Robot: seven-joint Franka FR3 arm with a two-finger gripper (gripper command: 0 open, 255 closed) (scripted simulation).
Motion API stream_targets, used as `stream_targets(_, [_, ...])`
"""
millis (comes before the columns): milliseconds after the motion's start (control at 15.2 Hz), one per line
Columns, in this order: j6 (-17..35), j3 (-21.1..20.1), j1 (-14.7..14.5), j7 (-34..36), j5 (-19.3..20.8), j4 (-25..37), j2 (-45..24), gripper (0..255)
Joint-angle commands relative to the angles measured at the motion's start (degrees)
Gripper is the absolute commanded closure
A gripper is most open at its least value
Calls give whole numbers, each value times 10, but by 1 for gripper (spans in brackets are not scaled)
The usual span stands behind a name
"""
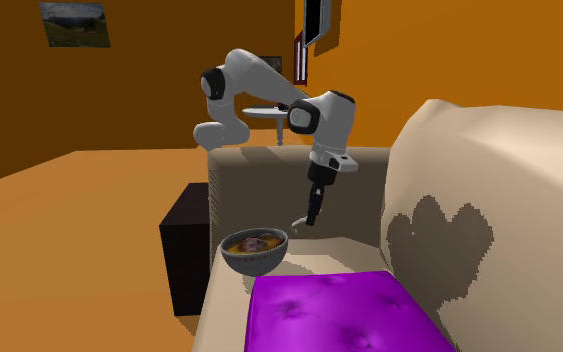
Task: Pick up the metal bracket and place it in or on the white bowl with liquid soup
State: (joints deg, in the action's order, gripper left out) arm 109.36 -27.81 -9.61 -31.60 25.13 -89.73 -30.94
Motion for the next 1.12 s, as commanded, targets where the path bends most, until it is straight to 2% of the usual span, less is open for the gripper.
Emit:
stream_targets(0, [-10,-2,1,-4,-4,4,7,255])
stream_targets(264, [-30,-5,2,-10,-10,17,16,255])
stream_targets(990, [54,15,137,-141,-53,-157,149,255])
stream_targets(1056, [60,16,136,-139,-51,-161,145,255])
